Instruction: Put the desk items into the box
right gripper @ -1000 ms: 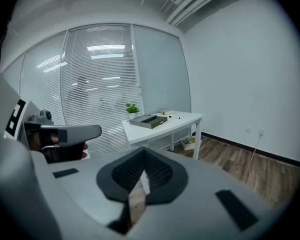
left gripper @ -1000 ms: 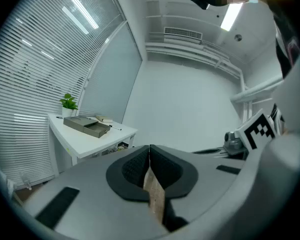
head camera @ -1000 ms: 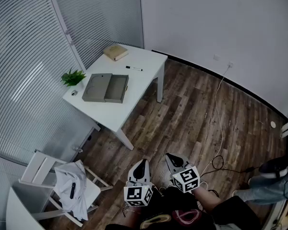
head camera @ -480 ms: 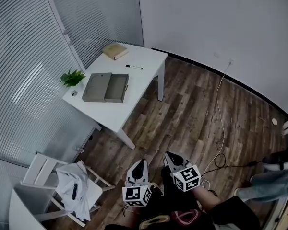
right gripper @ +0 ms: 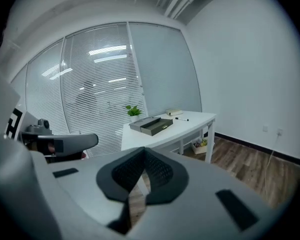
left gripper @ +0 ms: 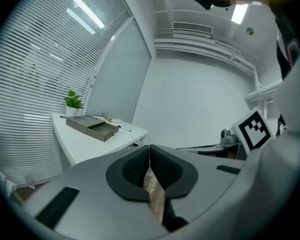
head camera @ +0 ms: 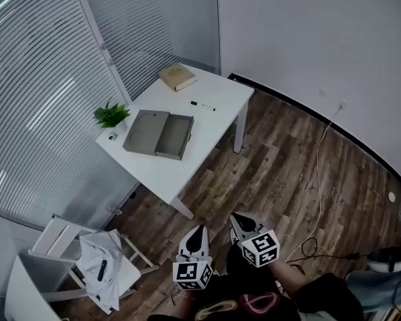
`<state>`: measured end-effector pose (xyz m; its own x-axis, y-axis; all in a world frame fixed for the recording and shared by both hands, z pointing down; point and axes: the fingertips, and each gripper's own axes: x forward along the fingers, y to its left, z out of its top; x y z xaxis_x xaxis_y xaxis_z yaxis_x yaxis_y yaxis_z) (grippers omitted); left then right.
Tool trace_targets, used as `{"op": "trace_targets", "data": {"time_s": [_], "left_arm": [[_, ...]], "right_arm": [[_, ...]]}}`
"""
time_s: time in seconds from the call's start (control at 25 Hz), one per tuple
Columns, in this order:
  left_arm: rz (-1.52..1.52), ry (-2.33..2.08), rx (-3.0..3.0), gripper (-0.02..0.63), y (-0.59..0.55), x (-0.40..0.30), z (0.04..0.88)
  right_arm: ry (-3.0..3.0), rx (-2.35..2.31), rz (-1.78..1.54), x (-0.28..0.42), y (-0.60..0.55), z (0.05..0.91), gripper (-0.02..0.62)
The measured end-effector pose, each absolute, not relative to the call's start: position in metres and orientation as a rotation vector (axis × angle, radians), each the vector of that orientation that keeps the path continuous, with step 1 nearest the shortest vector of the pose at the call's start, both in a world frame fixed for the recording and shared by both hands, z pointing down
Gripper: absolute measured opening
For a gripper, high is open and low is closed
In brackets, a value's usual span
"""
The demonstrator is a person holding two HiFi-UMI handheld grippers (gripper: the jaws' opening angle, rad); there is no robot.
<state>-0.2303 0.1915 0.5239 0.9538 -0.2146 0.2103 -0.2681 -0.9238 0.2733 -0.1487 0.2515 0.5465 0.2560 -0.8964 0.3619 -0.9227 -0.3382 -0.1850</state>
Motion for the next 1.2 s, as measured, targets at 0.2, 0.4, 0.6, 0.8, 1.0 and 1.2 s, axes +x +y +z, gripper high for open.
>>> {"op": "trace_targets", "data": {"time_s": [0.2,0.4,0.6,0.8,1.0,1.2], "left_arm": [[0.243,-0.405,2.799,0.02,0.168,-0.173,0.52],[0.217,-0.446,2.813,0.02,0.158,-0.124,0.51],[0.237,-0.499,2.794,0.02,0.16,-0.089,0.519],[0.222,-0.543,2.787,0.02,0.164,-0.06,0.521],[0.251,-0.602,2.768,0.02,0.159,-0.055,0.527],[0.237,-0.612,2.777,0.02,0.15,-0.041,0.526]], "right_arm": [[-1.814,2.34,0.616,-0.102,0.226,0.547,0.009],[-1.837,2.292,0.615,-0.059,0.217,0.549,0.009],[-1.882,2.268,0.601,-0.018,0.214,0.548,0.009],[-1.924,2.222,0.594,0.012,0.211,0.551,0.009],[-1.961,2.185,0.597,0.023,0.204,0.55,0.009],[-1.951,2.202,0.615,0.041,0.203,0.553,0.009]]}}
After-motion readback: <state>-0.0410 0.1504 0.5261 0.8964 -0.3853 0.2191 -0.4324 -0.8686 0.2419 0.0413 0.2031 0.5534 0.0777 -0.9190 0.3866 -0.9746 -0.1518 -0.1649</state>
